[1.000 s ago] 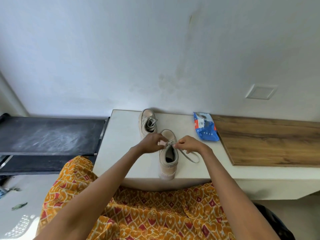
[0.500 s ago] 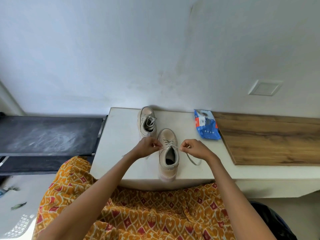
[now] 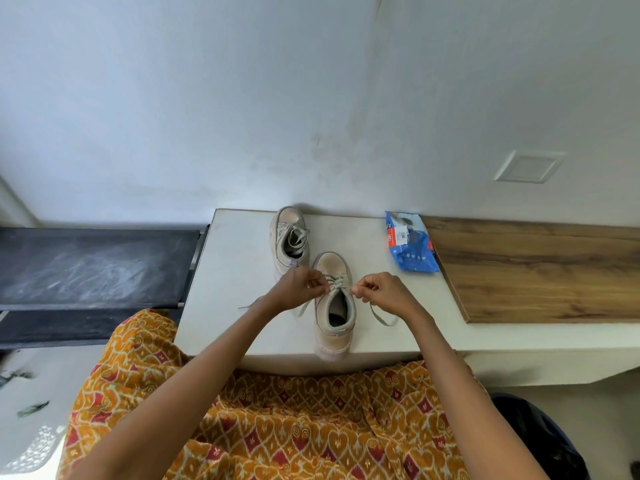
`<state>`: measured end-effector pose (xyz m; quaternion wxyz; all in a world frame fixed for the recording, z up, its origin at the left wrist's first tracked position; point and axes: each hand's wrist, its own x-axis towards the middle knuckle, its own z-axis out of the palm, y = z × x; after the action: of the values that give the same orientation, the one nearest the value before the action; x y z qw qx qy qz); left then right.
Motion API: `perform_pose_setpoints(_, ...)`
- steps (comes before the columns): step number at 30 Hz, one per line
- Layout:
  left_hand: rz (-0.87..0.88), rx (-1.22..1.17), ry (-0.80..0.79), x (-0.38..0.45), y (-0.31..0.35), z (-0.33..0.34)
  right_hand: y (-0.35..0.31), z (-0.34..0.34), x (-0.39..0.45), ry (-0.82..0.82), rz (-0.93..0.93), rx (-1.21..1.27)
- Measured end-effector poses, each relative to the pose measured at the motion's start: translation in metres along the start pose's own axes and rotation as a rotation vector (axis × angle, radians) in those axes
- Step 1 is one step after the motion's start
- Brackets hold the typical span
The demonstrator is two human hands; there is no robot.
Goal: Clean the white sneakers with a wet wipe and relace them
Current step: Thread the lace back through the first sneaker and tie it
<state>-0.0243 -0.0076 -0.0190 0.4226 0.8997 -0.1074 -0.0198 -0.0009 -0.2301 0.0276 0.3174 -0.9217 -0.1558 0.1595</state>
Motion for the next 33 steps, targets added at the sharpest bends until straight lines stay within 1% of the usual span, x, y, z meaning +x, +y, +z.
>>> perform_pose_setpoints(7, -0.010, -0.005, -0.014, 0.000, 0.001, -0.004, -0.005, -0.003, -0.003, 0.007, 0.001, -0.227)
perform_pose_setpoints(12, -0.016, 0.022, 0.005, -0.001, 0.003, -0.003, -0.006, -0.005, -0.003, -0.031, 0.010, -0.214)
perform_pose_setpoints(15, -0.011, -0.035, -0.038, -0.001, 0.001, -0.004, -0.003, -0.004, -0.004, -0.035, 0.009, -0.112)
perform_pose_setpoints(17, 0.001, -0.032, -0.072, -0.003, -0.001, -0.006, 0.002, -0.004, -0.005, -0.032, 0.011, -0.045)
perform_pose_setpoints(22, -0.004, 0.024, -0.018, -0.001, 0.001, -0.010, 0.006, 0.000, -0.005, -0.051, 0.025, -0.138)
perform_pose_setpoints(24, -0.020, 0.017, -0.022, -0.001, 0.004, -0.011, 0.006, 0.000, -0.005, -0.074, 0.029, -0.124)
perform_pose_setpoints(26, -0.054, -0.018, -0.084, -0.001, 0.008, -0.014, 0.003, -0.005, -0.007, -0.120, 0.031, -0.026)
perform_pose_setpoints(27, -0.088, -0.063, -0.129, -0.001, 0.012, -0.018, 0.000, -0.009, -0.009, -0.131, 0.040, 0.067)
perform_pose_setpoints(29, -0.162, -0.230, -0.194, -0.002, 0.023, -0.028, -0.010, -0.019, -0.013, -0.091, 0.059, 0.309)
perform_pose_setpoints(31, -0.175, -0.398, -0.209, -0.001, 0.037, -0.040, -0.023, -0.028, -0.014, -0.036, 0.009, 0.565)
perform_pose_setpoints(33, -0.151, -0.499, -0.190, 0.000, 0.053, -0.052, -0.039, -0.036, -0.014, -0.038, -0.086, 0.788)
